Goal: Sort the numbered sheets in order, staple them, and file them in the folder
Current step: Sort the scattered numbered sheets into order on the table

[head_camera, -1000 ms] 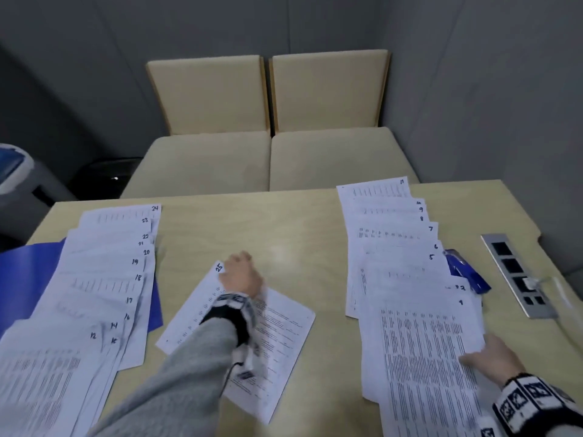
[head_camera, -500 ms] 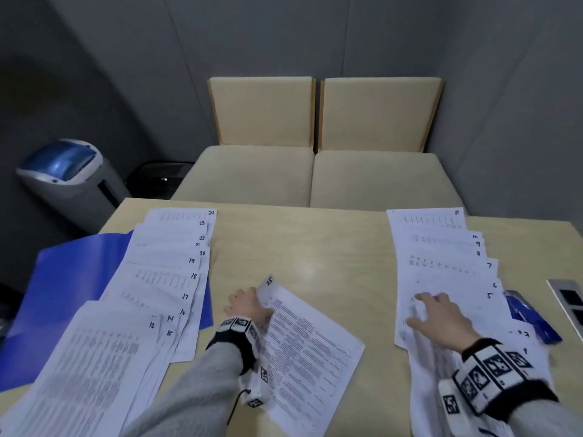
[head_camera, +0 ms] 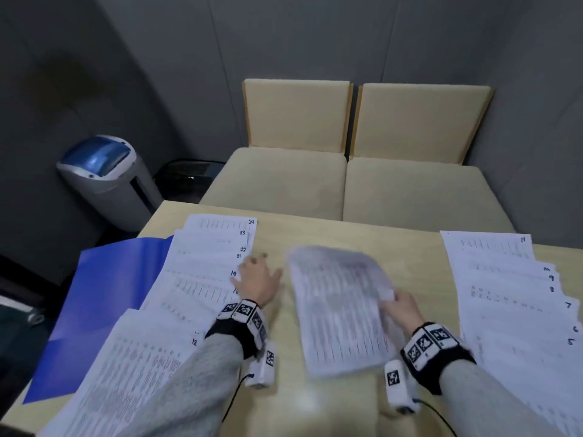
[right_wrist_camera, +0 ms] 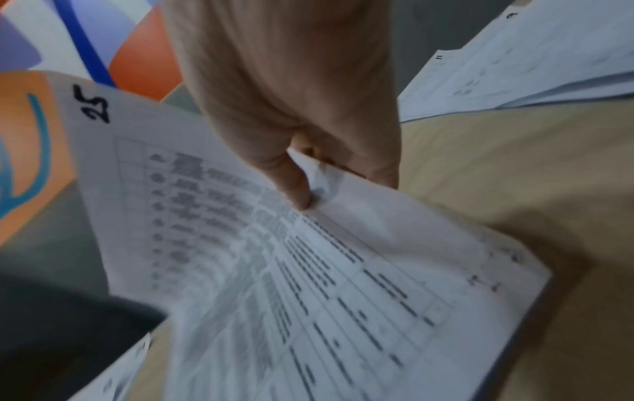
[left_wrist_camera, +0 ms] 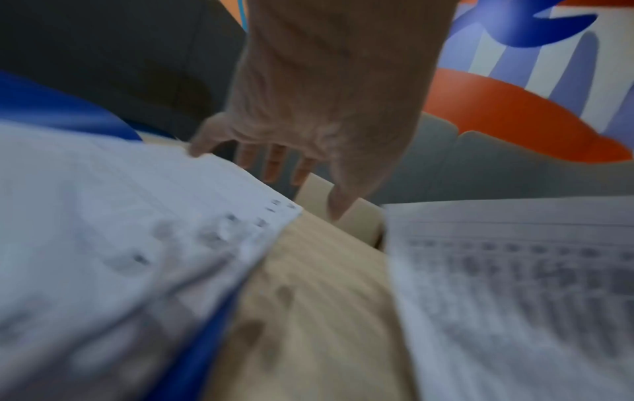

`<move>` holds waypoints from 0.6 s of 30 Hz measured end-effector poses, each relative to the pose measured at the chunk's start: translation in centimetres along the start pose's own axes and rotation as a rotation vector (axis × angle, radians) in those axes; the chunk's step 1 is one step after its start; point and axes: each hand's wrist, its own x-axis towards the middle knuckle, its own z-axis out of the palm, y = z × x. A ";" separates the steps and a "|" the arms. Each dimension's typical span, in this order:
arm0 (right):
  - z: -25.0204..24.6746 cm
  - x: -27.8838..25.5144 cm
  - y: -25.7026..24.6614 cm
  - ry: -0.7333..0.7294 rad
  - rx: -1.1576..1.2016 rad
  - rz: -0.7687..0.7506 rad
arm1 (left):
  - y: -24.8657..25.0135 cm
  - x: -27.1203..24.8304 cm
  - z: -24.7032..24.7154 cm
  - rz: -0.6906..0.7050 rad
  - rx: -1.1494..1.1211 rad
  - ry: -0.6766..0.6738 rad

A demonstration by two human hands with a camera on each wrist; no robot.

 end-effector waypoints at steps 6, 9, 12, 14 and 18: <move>2.5 8.0 -6.4 0.260 0.421 0.085 | -11.2 1.8 -0.4 -0.541 0.166 -0.304; 5.2 9.4 -10.8 0.336 0.499 0.039 | -12.6 1.5 0.3 -0.539 0.162 -0.371; 8.2 10.7 -13.8 0.385 0.483 0.011 | -13.2 1.6 1.6 -0.510 0.112 -0.344; 10.1 11.8 -15.0 0.369 0.467 0.013 | -13.6 1.7 2.1 -0.503 0.057 -0.315; 13.5 13.2 -16.5 0.257 0.442 -0.001 | -14.4 2.0 3.1 -0.474 0.063 -0.349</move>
